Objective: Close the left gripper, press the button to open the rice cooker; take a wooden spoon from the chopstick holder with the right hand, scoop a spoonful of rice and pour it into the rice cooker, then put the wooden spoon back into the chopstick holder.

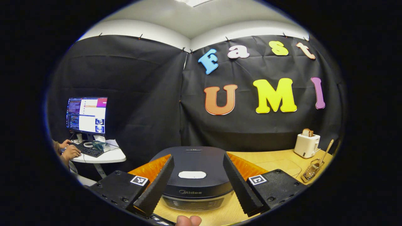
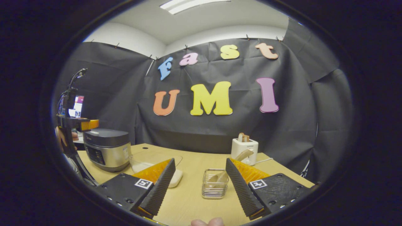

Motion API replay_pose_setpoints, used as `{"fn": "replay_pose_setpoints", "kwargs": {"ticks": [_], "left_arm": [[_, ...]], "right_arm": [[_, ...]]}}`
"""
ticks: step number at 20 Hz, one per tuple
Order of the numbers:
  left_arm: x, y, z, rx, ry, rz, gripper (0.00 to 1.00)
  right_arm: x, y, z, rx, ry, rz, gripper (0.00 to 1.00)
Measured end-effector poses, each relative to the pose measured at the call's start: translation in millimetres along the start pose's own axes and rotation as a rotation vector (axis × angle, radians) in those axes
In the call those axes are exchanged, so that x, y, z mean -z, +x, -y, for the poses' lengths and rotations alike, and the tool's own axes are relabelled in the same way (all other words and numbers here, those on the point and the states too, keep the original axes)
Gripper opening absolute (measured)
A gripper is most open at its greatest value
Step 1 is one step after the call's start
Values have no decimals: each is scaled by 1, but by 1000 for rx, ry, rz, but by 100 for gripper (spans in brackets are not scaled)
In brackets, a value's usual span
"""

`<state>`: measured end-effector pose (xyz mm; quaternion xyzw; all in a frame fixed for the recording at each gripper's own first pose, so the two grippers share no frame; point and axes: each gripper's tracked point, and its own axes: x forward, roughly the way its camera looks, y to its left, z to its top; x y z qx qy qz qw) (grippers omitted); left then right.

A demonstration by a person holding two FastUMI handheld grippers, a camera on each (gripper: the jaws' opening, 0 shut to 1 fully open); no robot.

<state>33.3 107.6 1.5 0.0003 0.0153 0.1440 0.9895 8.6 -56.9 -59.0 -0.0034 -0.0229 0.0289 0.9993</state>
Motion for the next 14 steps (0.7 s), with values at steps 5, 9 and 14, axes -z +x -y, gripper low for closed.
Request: {"fn": "replay_pose_setpoints", "kwargs": {"ticks": [5,9,14], "left_arm": [[-9,-17,59,119,25,27,100],[-9,-40,116,223,-8,32,99],[-7,-72,154,333,-29,41,99]], "right_arm": [[-6,0,20,40,18,8,96],[-15,-6,32,66,40,31,95],[-24,-18,26,83,16,56,95]]}}
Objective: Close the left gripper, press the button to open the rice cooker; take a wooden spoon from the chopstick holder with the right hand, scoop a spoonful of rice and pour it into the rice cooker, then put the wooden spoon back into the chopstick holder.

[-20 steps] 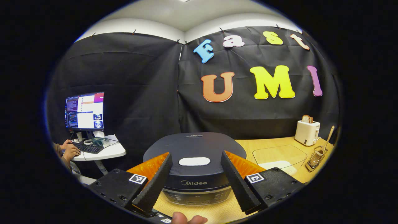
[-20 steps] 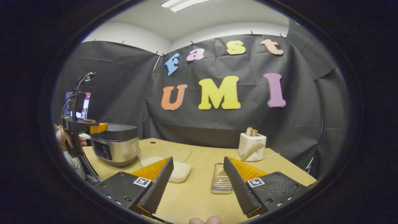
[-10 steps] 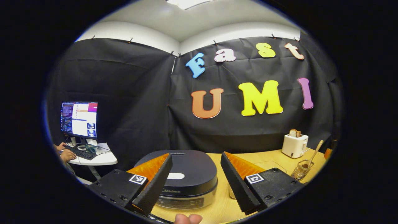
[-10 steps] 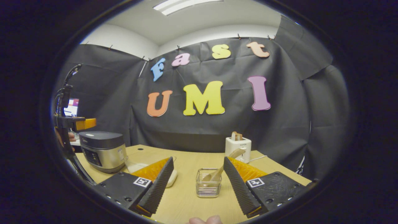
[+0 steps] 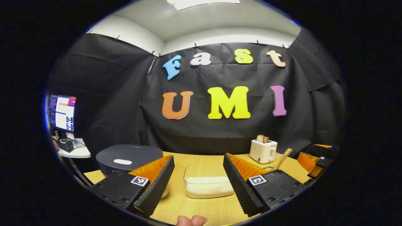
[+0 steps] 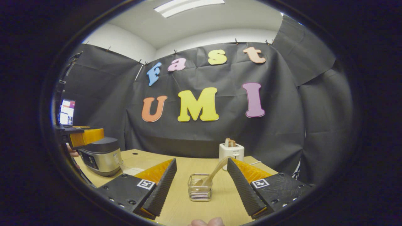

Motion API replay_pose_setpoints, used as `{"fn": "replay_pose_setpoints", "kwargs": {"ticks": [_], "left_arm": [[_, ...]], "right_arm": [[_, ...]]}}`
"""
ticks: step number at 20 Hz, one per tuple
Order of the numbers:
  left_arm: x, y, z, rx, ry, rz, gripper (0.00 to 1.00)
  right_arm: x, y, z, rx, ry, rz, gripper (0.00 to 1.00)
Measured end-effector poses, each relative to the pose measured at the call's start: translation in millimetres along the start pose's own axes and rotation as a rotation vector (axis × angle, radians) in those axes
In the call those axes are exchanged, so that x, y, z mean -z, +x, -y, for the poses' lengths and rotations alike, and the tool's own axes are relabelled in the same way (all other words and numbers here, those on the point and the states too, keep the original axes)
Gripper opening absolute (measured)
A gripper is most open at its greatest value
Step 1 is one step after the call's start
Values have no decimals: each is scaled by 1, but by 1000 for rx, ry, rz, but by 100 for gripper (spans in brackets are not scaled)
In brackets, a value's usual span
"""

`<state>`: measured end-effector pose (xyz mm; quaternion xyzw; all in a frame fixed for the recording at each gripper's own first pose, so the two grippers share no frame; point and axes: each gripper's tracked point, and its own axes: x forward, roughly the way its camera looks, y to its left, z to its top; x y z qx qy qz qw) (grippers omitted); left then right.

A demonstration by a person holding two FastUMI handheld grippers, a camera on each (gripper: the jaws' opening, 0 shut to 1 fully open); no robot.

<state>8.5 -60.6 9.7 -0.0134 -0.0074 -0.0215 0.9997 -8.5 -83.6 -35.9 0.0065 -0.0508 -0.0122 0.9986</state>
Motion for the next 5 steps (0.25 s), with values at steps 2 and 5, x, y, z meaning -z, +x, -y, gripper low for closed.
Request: {"fn": "replay_pose_setpoints", "kwargs": {"ticks": [2,5], "left_arm": [[4,-7,-4,-6,32,8,99],[13,-19,3,17,42,7,100]], "right_arm": [[-5,-4,-3,15,-11,7,95],[-8,-11,-13,17,-32,13,95]]}}
